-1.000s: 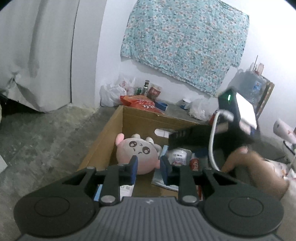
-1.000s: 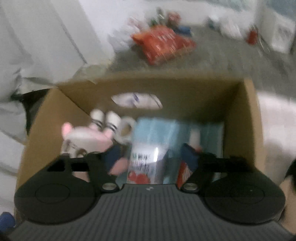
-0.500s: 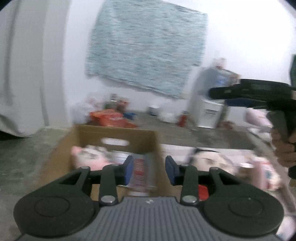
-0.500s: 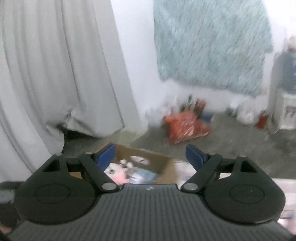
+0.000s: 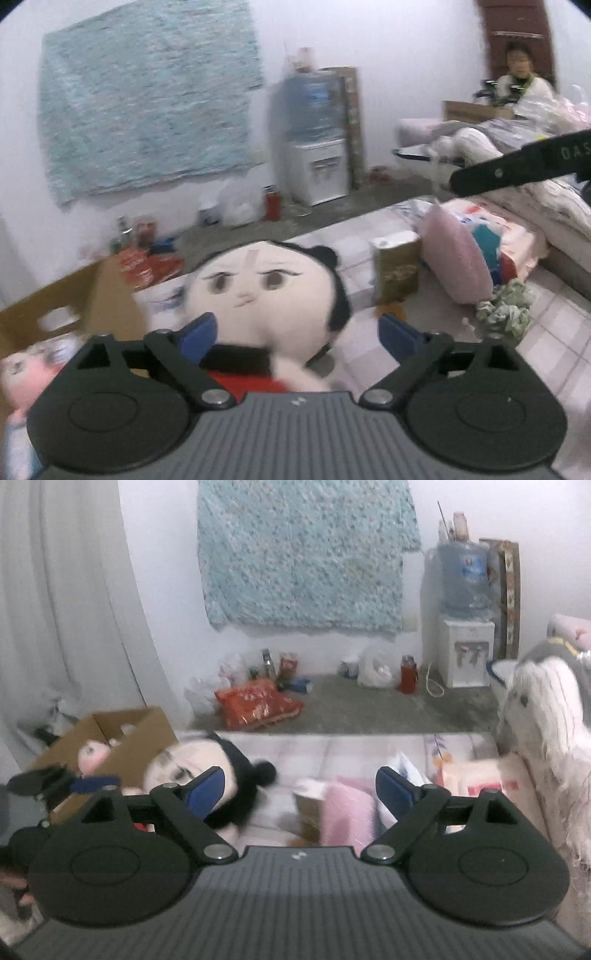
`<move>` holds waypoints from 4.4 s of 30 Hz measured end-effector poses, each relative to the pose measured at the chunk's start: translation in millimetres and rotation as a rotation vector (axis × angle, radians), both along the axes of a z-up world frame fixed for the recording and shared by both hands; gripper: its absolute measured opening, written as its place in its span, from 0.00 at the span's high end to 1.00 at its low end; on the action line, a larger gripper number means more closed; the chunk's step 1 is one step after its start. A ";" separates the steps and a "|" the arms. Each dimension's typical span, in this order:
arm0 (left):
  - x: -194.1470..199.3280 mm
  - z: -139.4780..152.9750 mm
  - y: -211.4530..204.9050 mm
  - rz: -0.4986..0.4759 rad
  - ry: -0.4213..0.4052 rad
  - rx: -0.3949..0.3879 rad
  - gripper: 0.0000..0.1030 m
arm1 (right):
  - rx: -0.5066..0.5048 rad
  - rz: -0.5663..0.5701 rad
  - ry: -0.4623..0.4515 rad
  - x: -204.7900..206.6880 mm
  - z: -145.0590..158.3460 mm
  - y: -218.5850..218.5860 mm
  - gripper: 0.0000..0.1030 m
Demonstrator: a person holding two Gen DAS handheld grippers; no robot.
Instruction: Organize soft objects
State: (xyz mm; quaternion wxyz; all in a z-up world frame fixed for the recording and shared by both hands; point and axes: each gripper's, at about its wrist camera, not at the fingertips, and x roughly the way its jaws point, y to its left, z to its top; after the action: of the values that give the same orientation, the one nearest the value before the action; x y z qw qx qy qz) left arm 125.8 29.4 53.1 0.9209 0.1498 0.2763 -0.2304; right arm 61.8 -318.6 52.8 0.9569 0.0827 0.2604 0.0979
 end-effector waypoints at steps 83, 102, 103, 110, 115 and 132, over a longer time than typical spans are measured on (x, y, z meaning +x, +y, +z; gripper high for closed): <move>-13.4 -83.8 -91.9 -0.186 0.043 0.015 0.00 | 0.146 -0.089 0.206 -46.8 -115.2 -65.1 0.11; -2.6 -86.4 -94.6 -0.177 0.093 0.070 0.00 | 0.174 -0.102 0.233 -43.3 -126.5 -66.3 0.11; -1.1 -86.8 -93.1 -0.170 0.110 0.065 0.01 | 0.176 -0.108 0.232 -43.3 -126.6 -67.5 0.11; -1.3 -84.2 -86.3 -0.178 0.191 -0.013 0.31 | 0.227 -0.147 0.220 -43.0 -128.4 -75.2 0.11; -18.3 -78.7 -88.9 -0.271 0.179 0.025 0.31 | 0.220 -0.160 0.216 -44.1 -130.2 -73.7 0.58; -3.4 -81.6 -98.0 -0.475 0.128 0.049 0.06 | 0.276 -0.132 0.233 -40.1 -132.1 -72.3 0.49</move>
State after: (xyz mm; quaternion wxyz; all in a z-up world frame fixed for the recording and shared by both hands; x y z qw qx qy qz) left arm 122.4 -68.5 -28.5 0.8175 0.2178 0.2968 -0.4429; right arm 21.7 -391.0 -79.3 0.9041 0.2410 0.3478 0.0595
